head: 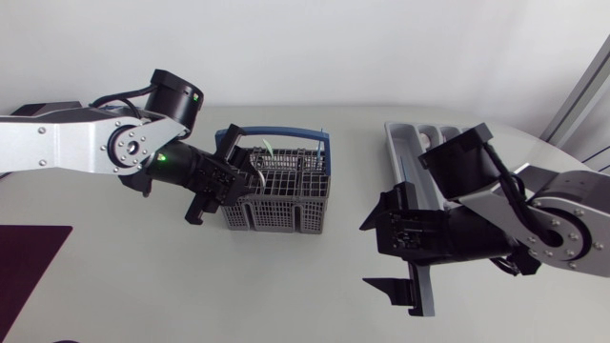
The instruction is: Unload the cutlery basket into the drawer organizer.
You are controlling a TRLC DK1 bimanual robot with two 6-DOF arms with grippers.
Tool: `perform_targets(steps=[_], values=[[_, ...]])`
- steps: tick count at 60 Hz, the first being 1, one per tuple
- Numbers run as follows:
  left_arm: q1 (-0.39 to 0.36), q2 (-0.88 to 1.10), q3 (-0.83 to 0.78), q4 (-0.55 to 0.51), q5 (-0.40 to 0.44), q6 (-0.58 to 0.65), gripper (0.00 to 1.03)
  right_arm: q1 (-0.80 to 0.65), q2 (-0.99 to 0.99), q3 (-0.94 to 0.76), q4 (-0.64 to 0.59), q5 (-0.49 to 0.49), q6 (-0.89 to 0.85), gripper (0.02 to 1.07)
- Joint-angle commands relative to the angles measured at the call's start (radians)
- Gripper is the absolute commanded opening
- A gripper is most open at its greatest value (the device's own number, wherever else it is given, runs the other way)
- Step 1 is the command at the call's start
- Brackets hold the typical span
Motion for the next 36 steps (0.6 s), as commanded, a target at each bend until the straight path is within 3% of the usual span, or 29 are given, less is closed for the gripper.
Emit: perform_targets(steps=[1, 36], values=[[-0.005, 0.025, 0.031, 0.011, -0.007, 0.046, 0.51, 0.012, -0.024, -0.037, 0.010, 0.000, 0.028, 1.02], [-0.029, 0.011, 0.088, -0.009, -0.037, 0.039, 0.51, 0.004, -0.055, -0.084, 0.028, 0.000, 0.012, 1.02]])
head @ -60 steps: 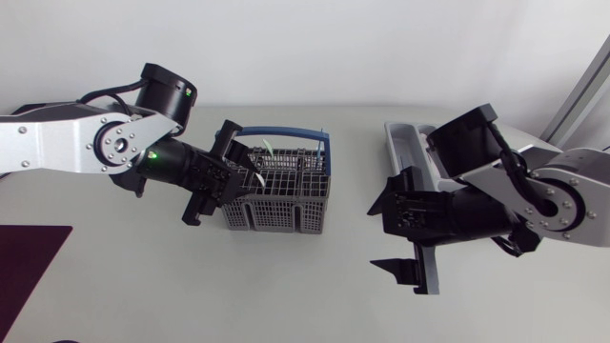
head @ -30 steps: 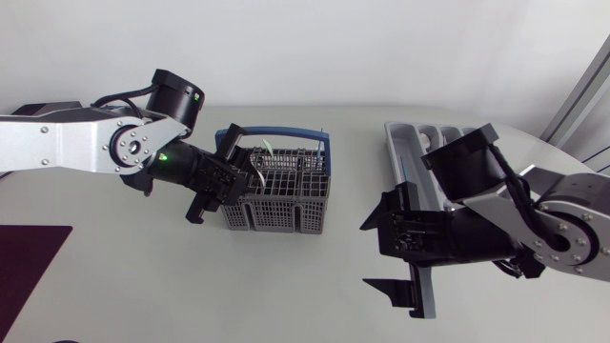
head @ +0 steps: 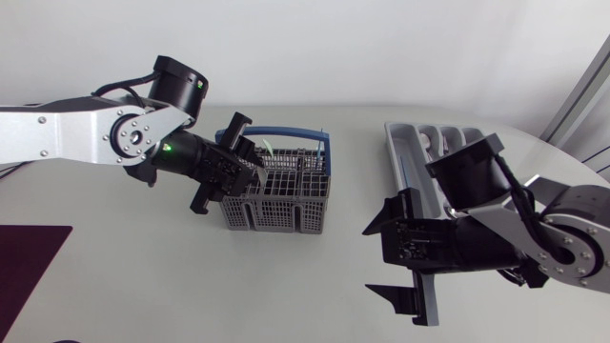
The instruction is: Unload the cutlery basket into the drawer organizer.
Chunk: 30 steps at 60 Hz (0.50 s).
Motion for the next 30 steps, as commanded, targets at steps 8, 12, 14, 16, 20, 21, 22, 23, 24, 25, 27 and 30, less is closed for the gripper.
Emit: perform_targets(steps=[8, 12, 14, 16, 20, 21, 22, 23, 24, 25, 27, 30], values=[[-0.008, -0.006, 0.046, -0.044, -0.014, 0.037, 0.51, -0.012, -0.022, -0.038, 0.006, -0.002, -0.010, 1.02], [-0.008, -0.008, 0.053, -0.053, -0.022, 0.037, 0.51, -0.013, -0.022, -0.043, 0.009, -0.002, -0.012, 1.02], [-0.008, -0.009, 0.054, -0.056, -0.025, 0.039, 0.51, -0.013, -0.022, -0.046, 0.012, -0.002, -0.012, 1.02], [-0.008, -0.009, 0.056, -0.064, -0.028, 0.040, 0.51, -0.013, -0.022, -0.047, 0.014, -0.003, -0.012, 1.02], [-0.008, -0.006, 0.063, -0.070, -0.031, 0.043, 0.51, -0.013, -0.022, -0.049, 0.014, -0.008, -0.013, 1.02], [-0.008, -0.005, 0.065, -0.070, -0.031, 0.045, 0.51, -0.015, -0.022, -0.051, 0.014, -0.010, -0.012, 1.02], [-0.008, -0.003, 0.066, -0.070, -0.031, 0.045, 0.51, -0.015, -0.022, -0.051, 0.014, -0.010, -0.012, 1.02], [-0.008, -0.003, 0.068, -0.071, -0.031, 0.045, 0.51, -0.015, -0.022, -0.052, 0.016, -0.010, -0.012, 1.02], [-0.008, -0.002, 0.069, -0.073, -0.032, 0.050, 0.51, -0.015, -0.022, -0.054, 0.016, -0.010, -0.012, 1.02], [-0.008, 0.000, 0.069, -0.074, -0.034, 0.050, 0.51, -0.015, -0.022, -0.054, 0.016, -0.011, -0.012, 1.02], [-0.012, 0.003, 0.073, -0.077, -0.035, 0.051, 0.51, -0.016, -0.022, -0.055, 0.016, -0.011, -0.012, 1.02], [-0.015, 0.006, 0.074, -0.079, -0.040, 0.057, 0.51, -0.018, -0.023, -0.057, 0.016, -0.011, -0.012, 1.02]])
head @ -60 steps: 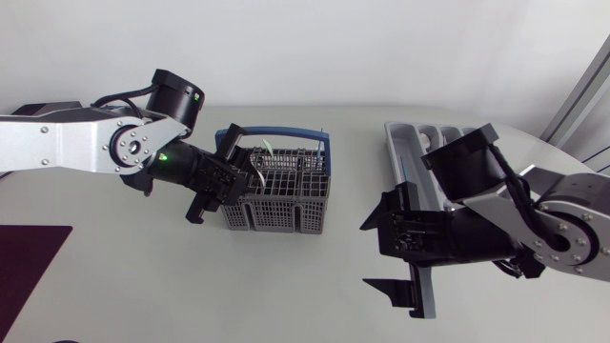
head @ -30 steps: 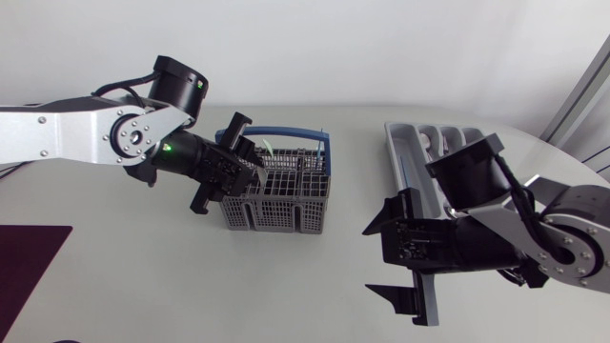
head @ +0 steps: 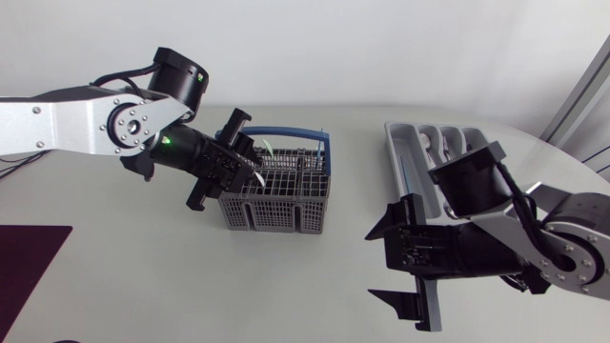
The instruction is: Unload the cutlery basket into the drawer organizer.
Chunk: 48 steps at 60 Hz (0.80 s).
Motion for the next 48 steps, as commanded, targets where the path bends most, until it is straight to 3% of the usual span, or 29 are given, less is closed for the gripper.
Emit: perform_targets(steps=[1, 15, 48], values=[[-0.013, 0.007, 0.033, -0.011, -0.013, 0.046, 0.51, -0.010, -0.010, -0.028, 0.011, -0.006, -0.011, 1.02], [-0.015, 0.019, 0.044, -0.059, -0.045, 0.073, 0.51, -0.028, -0.027, -0.037, 0.011, -0.017, -0.015, 1.02], [-0.042, 0.082, 0.061, -0.057, -0.082, 0.110, 0.51, -0.038, -0.042, -0.053, 0.011, -0.026, -0.023, 1.02]])
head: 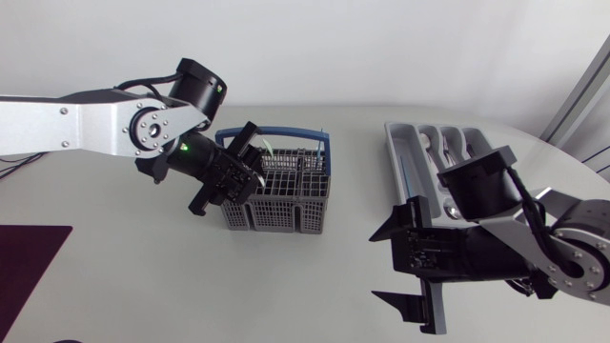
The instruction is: Unload the cutlery basket into the drawer organizer.
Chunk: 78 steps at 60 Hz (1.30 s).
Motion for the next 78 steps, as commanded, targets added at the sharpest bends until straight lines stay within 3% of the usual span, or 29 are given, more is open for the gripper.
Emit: perform_targets(steps=[1, 12, 22, 31, 66, 78], values=[[-0.005, 0.027, 0.038, -0.007, -0.008, 0.047, 0.51, -0.010, -0.012, -0.023, 0.004, -0.008, -0.015, 1.02], [-0.003, 0.042, 0.053, -0.001, -0.017, 0.053, 0.45, -0.018, -0.012, -0.032, 0.015, -0.014, -0.020, 1.02], [-0.002, 0.062, 0.067, 0.004, -0.024, 0.055, 0.28, -0.024, -0.015, -0.037, 0.015, -0.016, -0.026, 1.02], [-0.005, 0.062, 0.073, 0.005, -0.024, 0.052, 0.19, -0.027, -0.018, -0.043, 0.015, -0.016, -0.029, 1.02], [-0.003, -0.047, 0.073, -0.001, -0.040, 0.050, 0.18, -0.001, -0.069, -0.034, -0.011, -0.019, -0.008, 1.02], [0.000, -0.134, 0.069, -0.052, -0.043, 0.050, 0.18, 0.037, -0.093, -0.034, -0.024, -0.006, 0.029, 1.02]])
